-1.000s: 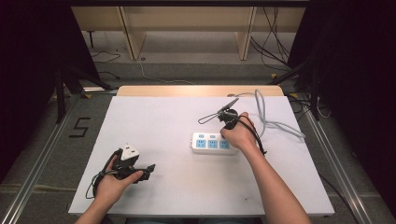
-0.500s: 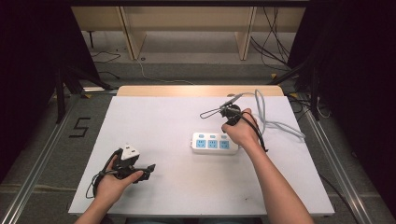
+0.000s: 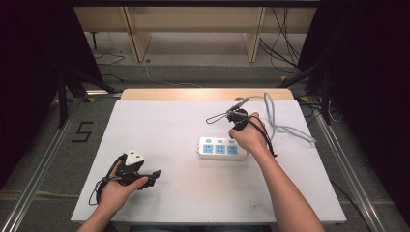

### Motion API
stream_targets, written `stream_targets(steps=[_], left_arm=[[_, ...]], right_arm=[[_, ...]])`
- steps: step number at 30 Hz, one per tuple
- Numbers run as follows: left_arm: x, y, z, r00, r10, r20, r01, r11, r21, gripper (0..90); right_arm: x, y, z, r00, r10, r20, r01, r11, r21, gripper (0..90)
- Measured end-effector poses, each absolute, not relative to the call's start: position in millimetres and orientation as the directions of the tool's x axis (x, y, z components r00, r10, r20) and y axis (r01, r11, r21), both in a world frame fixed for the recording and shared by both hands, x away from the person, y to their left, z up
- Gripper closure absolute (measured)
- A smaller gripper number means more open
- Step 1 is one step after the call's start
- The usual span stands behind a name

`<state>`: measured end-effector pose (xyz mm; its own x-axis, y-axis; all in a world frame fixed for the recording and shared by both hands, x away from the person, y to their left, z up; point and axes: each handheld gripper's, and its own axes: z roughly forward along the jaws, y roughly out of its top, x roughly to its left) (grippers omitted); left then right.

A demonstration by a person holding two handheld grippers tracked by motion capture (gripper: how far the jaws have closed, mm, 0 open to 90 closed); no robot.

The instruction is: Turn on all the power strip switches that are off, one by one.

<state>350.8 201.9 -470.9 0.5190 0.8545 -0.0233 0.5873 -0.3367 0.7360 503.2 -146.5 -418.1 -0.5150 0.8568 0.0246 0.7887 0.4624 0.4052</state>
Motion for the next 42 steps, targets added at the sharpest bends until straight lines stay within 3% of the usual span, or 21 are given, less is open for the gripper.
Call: stream_targets(steps=[42], left_arm=[[351, 202, -471, 0.519, 0.854, -0.023, 0.586, -0.336, 0.738, 24.1]], right_arm=[[508, -123, -411, -0.550, 0.835, 0.024, 0.772, 0.497, 0.397, 90.0]])
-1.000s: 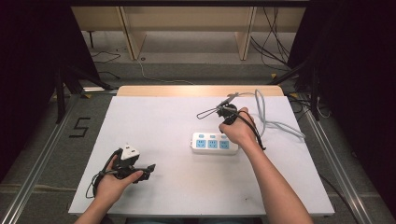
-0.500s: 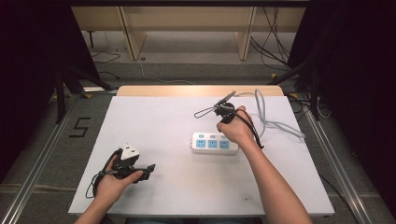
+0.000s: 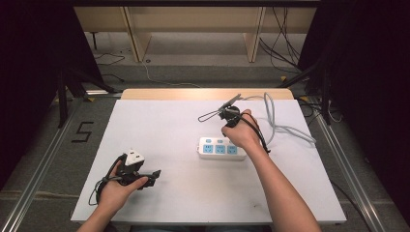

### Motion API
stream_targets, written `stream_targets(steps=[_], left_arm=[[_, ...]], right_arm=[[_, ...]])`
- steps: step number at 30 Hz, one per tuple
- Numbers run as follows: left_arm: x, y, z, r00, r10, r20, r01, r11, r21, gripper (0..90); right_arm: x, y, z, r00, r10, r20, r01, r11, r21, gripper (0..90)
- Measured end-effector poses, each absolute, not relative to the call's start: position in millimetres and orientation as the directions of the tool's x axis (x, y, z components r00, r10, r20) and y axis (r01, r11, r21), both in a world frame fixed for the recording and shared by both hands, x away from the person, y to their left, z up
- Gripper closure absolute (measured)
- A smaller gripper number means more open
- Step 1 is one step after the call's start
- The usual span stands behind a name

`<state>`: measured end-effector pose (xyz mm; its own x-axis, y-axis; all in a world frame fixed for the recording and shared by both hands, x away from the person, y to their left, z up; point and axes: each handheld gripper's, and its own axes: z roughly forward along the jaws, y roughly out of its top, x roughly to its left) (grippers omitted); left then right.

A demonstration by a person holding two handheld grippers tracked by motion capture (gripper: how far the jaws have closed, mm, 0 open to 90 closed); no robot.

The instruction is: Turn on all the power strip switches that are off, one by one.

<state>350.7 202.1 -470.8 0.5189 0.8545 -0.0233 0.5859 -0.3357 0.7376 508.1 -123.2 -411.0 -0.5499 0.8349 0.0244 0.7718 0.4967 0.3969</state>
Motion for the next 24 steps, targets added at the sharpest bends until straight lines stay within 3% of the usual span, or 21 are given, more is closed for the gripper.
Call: stream_targets(steps=[24], left_arm=[[351, 202, -471, 0.523, 0.852, -0.020, 0.585, -0.342, 0.735, 24.1]], right_arm=[[511, -110, -407, -0.565, 0.825, 0.026, 0.763, 0.509, 0.398, 90.0]])
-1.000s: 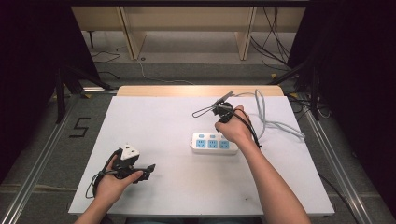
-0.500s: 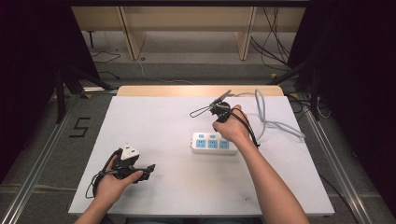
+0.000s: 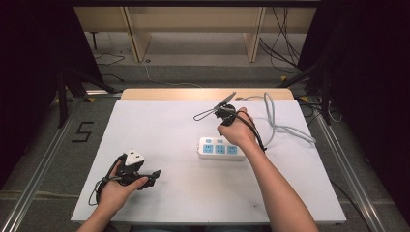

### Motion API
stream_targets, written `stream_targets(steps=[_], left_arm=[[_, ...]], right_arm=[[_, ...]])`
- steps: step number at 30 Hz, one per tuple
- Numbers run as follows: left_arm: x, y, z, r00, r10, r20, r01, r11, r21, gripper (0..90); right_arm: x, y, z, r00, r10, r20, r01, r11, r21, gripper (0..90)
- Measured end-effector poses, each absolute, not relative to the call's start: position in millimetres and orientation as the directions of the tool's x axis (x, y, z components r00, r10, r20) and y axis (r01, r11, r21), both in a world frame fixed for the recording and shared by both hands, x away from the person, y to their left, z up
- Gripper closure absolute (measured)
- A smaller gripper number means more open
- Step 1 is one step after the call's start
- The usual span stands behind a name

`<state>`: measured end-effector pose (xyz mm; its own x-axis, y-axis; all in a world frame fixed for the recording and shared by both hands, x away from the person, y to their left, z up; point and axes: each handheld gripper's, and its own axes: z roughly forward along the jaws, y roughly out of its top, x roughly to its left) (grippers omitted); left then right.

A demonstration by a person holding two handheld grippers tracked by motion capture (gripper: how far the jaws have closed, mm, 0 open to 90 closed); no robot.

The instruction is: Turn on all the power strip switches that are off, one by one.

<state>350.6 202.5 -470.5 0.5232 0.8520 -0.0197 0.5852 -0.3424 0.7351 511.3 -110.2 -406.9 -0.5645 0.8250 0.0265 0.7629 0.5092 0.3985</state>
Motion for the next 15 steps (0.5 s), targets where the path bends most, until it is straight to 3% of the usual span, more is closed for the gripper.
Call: stream_targets(steps=[15], left_arm=[[350.6, 202.4, -470.7, 0.522, 0.852, -0.020, 0.585, -0.341, 0.736, 24.1]], right_arm=[[512.4, -104.7, -408.1, -0.567, 0.823, 0.031, 0.765, 0.513, 0.389, 90.0]])
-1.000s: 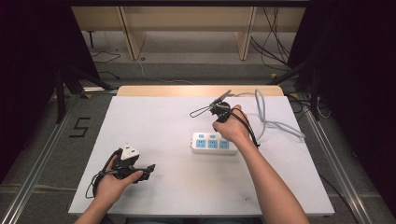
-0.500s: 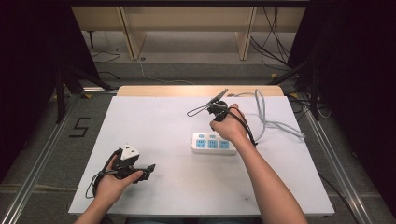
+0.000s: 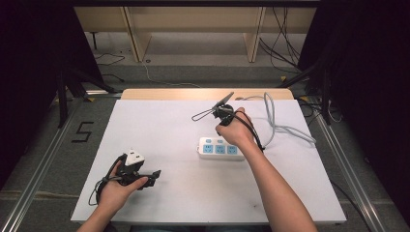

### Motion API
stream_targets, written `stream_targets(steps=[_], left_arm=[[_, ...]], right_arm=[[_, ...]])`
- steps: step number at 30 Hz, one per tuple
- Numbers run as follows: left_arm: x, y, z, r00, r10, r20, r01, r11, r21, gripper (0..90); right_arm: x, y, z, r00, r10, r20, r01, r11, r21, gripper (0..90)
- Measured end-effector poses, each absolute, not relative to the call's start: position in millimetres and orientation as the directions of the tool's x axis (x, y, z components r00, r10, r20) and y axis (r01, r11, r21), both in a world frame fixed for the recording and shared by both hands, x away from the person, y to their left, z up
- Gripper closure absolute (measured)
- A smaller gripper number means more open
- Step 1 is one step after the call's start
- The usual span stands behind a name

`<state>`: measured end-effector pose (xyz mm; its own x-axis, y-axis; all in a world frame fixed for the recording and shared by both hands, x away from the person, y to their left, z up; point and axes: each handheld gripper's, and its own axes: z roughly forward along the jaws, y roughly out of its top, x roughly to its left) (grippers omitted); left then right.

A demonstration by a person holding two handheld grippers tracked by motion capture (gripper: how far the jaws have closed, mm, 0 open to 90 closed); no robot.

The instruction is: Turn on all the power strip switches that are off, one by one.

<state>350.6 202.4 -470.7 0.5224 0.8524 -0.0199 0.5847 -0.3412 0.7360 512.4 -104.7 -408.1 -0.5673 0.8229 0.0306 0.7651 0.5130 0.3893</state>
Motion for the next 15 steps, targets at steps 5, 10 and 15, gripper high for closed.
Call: stream_targets(steps=[5, 10, 15], left_arm=[[350.6, 202.4, -470.7, 0.523, 0.852, -0.020, 0.585, -0.342, 0.736, 24.1], [350.5, 202.4, -470.7, 0.522, 0.852, -0.020, 0.585, -0.341, 0.736, 24.1], [350.6, 202.5, -470.7, 0.523, 0.852, -0.020, 0.585, -0.341, 0.736, 24.1]], right_arm=[[513.0, -103.4, -408.6, -0.572, 0.820, 0.032, 0.763, 0.517, 0.389, 90.0], [513.8, -100.8, -409.3, -0.573, 0.819, 0.034, 0.765, 0.520, 0.380, 90.0], [514.7, -98.0, -410.3, -0.578, 0.815, 0.034, 0.763, 0.525, 0.376, 90.0]])
